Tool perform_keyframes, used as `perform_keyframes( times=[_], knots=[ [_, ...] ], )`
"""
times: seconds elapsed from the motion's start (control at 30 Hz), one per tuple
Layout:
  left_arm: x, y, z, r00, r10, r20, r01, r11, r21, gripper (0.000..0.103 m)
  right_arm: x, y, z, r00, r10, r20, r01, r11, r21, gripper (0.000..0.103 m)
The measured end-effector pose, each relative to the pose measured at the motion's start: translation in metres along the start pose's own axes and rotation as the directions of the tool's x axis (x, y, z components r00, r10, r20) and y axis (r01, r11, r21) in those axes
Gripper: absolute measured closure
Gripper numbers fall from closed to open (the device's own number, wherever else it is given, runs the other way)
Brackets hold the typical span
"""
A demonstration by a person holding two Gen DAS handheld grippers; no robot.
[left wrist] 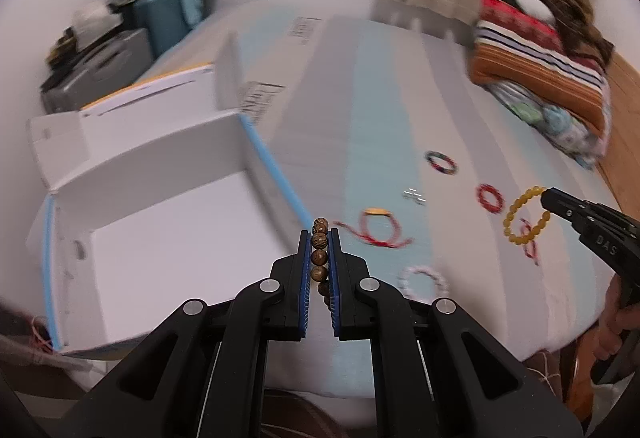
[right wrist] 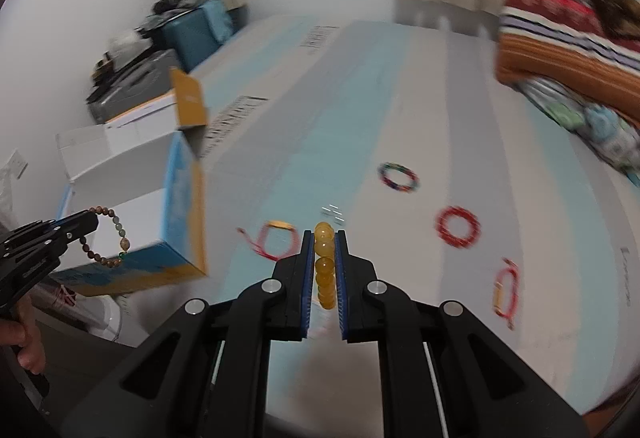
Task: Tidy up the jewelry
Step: 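Lower both bracelets into the box and open both tools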
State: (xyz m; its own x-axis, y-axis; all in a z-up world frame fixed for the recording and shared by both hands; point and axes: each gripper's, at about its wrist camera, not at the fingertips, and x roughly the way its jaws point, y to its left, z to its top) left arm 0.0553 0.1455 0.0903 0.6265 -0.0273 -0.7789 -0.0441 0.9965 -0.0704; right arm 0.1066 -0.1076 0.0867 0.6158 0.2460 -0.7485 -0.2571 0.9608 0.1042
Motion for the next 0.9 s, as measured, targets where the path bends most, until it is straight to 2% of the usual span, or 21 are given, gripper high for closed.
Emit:
perform_keyframes(
  times=[0.3,0.57,0.73,0.9],
  knots=[
    [-0.010,0.101,-0.005,0.994,0.107,-0.017,-0.108,0.987,-0.119,0.096,0.030,0.101,0.039,0.994,0.110,-0.007,-0.110,0.988,-0.106,0.094],
    [-0.012,0.171,-0.017,0.981,0.187,-0.055,-0.194,0.962,-0.190,0.096,0.063,0.186,0.052,0.983,0.180,-0.045,-0.186,0.962,-0.201,0.094],
    [0.001,0.205,-0.028,0.975,0.192,-0.112,-0.214,0.949,-0.233,0.096,0.092,0.232,0.049,0.974,0.198,-0.105,-0.220,0.941,-0.258,0.094],
    [0.030,0.232,-0.040,0.968,0.140,-0.208,-0.197,0.937,-0.289,0.096,0.125,0.266,0.039,0.960,0.187,-0.207,-0.246,0.919,-0.308,0.094]
  ],
)
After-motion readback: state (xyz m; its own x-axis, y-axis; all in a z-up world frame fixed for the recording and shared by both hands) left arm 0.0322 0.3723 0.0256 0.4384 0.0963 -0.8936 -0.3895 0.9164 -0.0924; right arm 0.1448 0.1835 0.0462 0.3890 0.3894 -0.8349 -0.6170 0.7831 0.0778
